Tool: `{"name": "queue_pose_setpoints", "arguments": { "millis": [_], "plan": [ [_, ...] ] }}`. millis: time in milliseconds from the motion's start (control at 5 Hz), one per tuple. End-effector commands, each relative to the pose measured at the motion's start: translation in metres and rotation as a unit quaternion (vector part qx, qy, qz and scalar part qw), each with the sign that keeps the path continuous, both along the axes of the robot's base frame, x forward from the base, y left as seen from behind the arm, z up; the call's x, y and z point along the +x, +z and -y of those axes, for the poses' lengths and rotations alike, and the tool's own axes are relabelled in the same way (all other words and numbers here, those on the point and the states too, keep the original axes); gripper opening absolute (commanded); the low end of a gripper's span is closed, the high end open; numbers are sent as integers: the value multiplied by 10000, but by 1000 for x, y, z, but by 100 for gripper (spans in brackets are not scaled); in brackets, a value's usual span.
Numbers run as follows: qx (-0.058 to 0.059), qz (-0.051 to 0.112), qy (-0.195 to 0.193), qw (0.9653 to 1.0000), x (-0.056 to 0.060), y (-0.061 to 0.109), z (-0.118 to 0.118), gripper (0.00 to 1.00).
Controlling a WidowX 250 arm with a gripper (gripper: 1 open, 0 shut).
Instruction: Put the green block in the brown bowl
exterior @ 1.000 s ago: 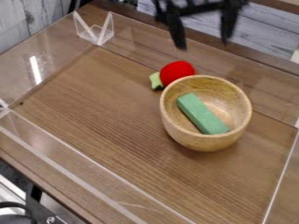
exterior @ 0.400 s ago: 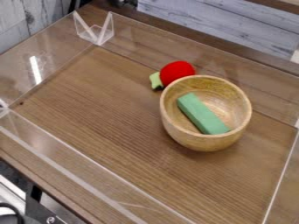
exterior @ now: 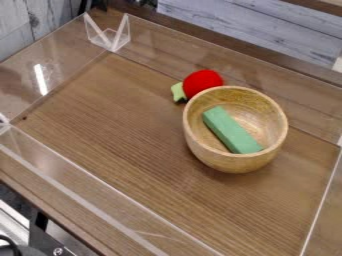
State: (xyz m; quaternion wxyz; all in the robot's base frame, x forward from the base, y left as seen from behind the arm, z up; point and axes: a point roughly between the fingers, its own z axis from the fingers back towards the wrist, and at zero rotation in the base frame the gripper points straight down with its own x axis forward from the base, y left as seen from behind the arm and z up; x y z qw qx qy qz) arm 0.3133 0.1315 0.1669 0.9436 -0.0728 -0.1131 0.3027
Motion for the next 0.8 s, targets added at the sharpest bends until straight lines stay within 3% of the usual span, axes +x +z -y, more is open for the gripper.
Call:
{"name": "queue_pose_setpoints", "arguments": {
  "millis": [0,400,600],
  "plan": [
    [203,250,-200,9993,15,5,-22,100],
    [342,107,291,9989,27,-18,-33,100],
    [447,62,170,9988,36,-38,-39,100]
  ]
}}
